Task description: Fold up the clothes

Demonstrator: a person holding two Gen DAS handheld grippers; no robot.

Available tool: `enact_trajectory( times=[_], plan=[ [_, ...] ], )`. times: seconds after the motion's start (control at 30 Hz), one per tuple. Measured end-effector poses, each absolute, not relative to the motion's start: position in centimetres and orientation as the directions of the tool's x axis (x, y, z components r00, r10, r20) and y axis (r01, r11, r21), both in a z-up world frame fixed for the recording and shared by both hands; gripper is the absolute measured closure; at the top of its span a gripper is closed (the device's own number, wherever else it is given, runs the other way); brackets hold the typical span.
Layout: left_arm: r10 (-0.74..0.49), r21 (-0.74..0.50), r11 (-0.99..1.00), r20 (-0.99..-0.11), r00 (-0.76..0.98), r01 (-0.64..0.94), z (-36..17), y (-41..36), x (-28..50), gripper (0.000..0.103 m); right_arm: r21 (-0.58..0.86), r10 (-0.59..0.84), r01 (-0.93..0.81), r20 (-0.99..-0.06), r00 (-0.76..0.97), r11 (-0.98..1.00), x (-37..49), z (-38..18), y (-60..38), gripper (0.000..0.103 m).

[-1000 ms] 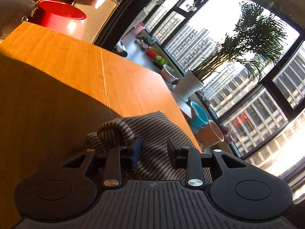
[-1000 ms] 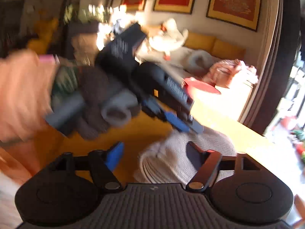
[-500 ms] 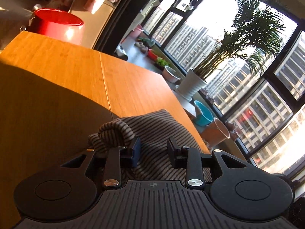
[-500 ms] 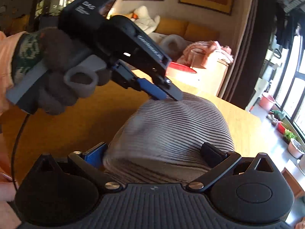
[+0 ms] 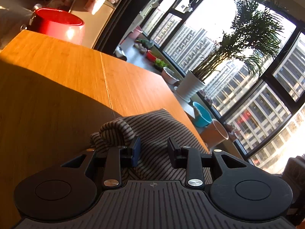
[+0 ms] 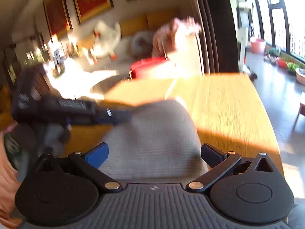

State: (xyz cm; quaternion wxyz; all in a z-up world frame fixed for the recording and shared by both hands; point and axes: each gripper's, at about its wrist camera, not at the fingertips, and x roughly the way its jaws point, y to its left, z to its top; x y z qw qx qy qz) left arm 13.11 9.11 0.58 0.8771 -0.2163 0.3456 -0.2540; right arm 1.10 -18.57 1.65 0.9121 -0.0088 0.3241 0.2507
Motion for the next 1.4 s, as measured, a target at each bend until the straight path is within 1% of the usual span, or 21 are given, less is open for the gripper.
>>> enact_trajectory(
  times=[0.03, 0.13, 0.23, 0.43, 0.53, 0.63, 0.7, 0.73, 0.8, 0.83, 0.87, 0.9, 0.93, 0.97, 1.07, 1.13, 1.2, 1.23, 1.3, 1.4],
  plan=[
    [-0.590, -0.547, 0.782, -0.499, 0.635, 0.298, 0.6, 9.1, 13.0, 0.068, 0.130, 0.412, -0.439, -0.647, 0.642, 0.889, 2.0, 0.6, -18.0, 0.000],
    [-0.573, -0.524, 0.798, -0.505, 0.645, 0.298, 0.6, 9.0, 12.9, 0.068, 0.134, 0.395, -0.407, -0.626, 0.673, 0.904, 1.7, 0.4, -17.3, 0.000],
    [-0.572, -0.525, 0.798, -0.507, 0.644, 0.296, 0.6, 9.1, 13.0, 0.067, 0.122, 0.373, -0.391, -0.642, 0.670, 0.912, 1.9, 0.8, -17.1, 0.000],
    [-0.553, -0.506, 0.814, -0.523, 0.649, 0.286, 1.2, 8.9, 13.1, 0.066, 0.132, 0.367, -0.372, -0.633, 0.682, 0.919, 1.5, 0.2, -17.0, 0.000],
    [-0.511, -0.454, 0.845, -0.532, 0.675, 0.282, 2.7, 8.6, 12.4, 0.068, 0.138, 0.371, -0.371, -0.624, 0.687, 0.918, 1.4, -0.1, -17.1, 0.000],
    [-0.496, -0.420, 0.854, -0.485, 0.720, 0.306, 5.1, 8.5, 11.2, 0.063, 0.143, 0.373, -0.368, -0.617, 0.693, 0.919, 1.3, -0.3, -17.3, 0.000],
    [-0.519, -0.435, 0.836, -0.430, 0.739, 0.334, 6.4, 8.6, 10.7, 0.063, 0.147, 0.375, -0.366, -0.615, 0.694, 0.919, 1.3, -0.3, -17.4, 0.000],
    [-0.537, -0.447, 0.822, -0.404, 0.741, 0.352, 6.7, 8.6, 10.6, 0.060, 0.149, 0.375, -0.365, -0.613, 0.695, 0.919, 1.2, -0.4, -17.5, 0.000],
    [-0.567, -0.464, 0.802, -0.391, 0.726, 0.377, 6.7, 8.0, 10.9, 0.053, 0.150, 0.375, -0.363, -0.610, 0.698, 0.920, 1.2, -0.4, -17.5, 0.000],
    [-0.568, -0.465, 0.804, -0.415, 0.711, 0.371, 6.2, 7.6, 11.5, 0.049, 0.150, 0.375, -0.362, -0.608, 0.700, 0.920, 1.1, -0.4, -17.5, 0.000],
    [-0.557, -0.463, 0.815, -0.458, 0.693, 0.350, 5.2, 7.2, 12.1, 0.049, 0.150, 0.373, -0.360, -0.605, 0.703, 0.921, 1.1, -0.5, -17.5, 0.000],
    [-0.536, -0.457, 0.831, -0.507, 0.676, 0.316, 3.9, 7.0, 12.8, 0.050, 0.150, 0.372, -0.358, -0.603, 0.706, 0.922, 1.0, -0.6, -17.4, 0.000],
    [-0.518, -0.452, 0.844, -0.543, 0.661, 0.290, 2.6, 6.9, 13.4, 0.055, 0.151, 0.371, -0.355, -0.598, 0.710, 0.923, 0.8, -0.6, -17.4, 0.000],
    [-0.516, -0.456, 0.844, -0.544, 0.662, 0.283, 2.0, 7.2, 13.5, 0.059, 0.152, 0.370, -0.352, -0.594, 0.715, 0.924, 0.7, -0.6, -17.4, 0.000],
    [-0.532, -0.482, 0.828, -0.514, 0.673, 0.286, 1.6, 8.7, 12.8, 0.059, 0.178, 0.374, -0.336, -0.583, 0.721, 0.925, 0.3, -0.8, -17.5, 0.000],
    [-0.518, -0.460, 0.840, -0.520, 0.679, 0.289, 1.7, 9.3, 12.3, 0.059, 0.208, 0.390, -0.333, -0.582, 0.714, 0.920, 0.4, -1.0, -17.8, 0.000],
    [-0.488, -0.427, 0.860, -0.532, 0.692, 0.279, 1.7, 9.5, 11.9, 0.056, 0.226, 0.406, -0.340, -0.583, 0.703, 0.913, 0.7, -1.2, -18.0, 0.000],
    [-0.472, -0.414, 0.870, -0.538, 0.699, 0.269, 1.7, 9.7, 11.7, 0.039, 0.231, 0.407, -0.338, -0.584, 0.702, 0.913, 0.7, -1.2, -18.1, 0.000],
    [-0.443, -0.391, 0.886, -0.548, 0.710, 0.251, 1.6, 9.9, 11.3, 0.038, 0.233, 0.412, -0.341, -0.583, 0.700, 0.910, 0.6, -1.2, -18.3, 0.000],
    [-0.449, -0.394, 0.883, -0.545, 0.708, 0.256, 1.9, 10.0, 11.2, 0.038, 0.249, 0.438, -0.363, -0.577, 0.689, 0.898, 0.6, -0.9, -19.0, 0.000]
  ],
)
